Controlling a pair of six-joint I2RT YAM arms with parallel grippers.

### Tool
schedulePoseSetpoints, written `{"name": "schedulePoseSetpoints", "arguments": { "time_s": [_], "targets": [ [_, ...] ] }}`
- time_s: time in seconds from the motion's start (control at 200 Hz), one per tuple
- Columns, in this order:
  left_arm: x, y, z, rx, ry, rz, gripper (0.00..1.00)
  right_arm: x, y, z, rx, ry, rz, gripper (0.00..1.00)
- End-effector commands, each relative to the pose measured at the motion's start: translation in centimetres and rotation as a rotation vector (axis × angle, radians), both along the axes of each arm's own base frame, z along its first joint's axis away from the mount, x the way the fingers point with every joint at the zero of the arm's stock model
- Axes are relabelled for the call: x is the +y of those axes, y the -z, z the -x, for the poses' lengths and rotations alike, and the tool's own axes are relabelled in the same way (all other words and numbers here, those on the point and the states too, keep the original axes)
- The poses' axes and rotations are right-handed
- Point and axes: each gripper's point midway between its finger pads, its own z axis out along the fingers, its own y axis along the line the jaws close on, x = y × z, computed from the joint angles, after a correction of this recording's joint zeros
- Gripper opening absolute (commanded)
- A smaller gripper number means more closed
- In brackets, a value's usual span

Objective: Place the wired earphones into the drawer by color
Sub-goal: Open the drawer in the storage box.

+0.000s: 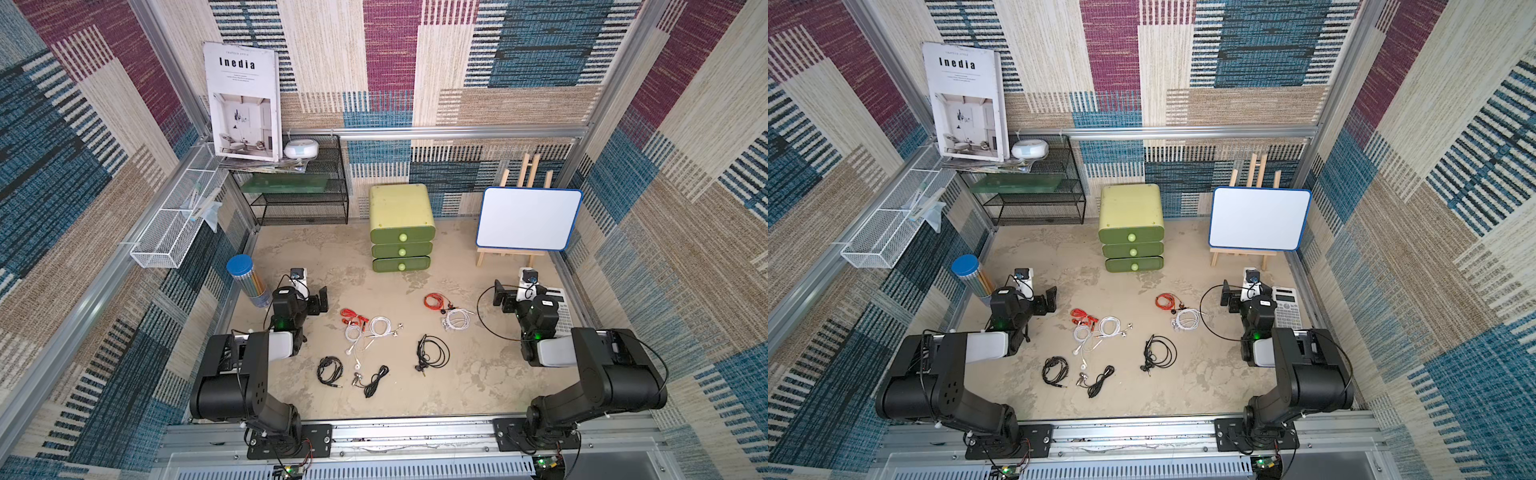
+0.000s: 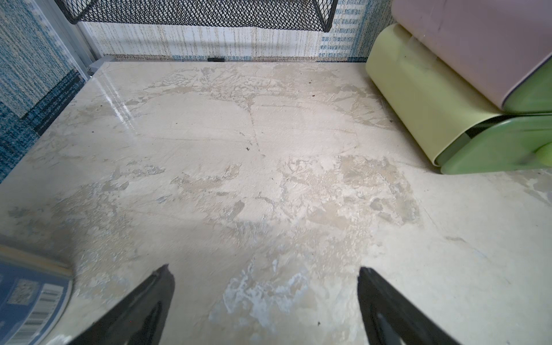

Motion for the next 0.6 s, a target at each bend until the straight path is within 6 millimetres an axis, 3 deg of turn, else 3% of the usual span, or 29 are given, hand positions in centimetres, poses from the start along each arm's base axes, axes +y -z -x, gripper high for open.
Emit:
{"name": "schedulePoseSetpoints", "arguments": {
  "time_s": [0.0,0.591],
  "targets": [
    [0.21,-0.40,-0.16,-0.014,-0.011,-0.004,0.99,0.08,-0.55,-0.10,-0.020,-0.005,-0.003,0.99],
    [0.87,-0.43,-0.18,-0.008,-0.052,-0.007,0.99,0.09,-0.60,-0.07,-0.022,-0.005,-0.003,0.99]
  ]
}}
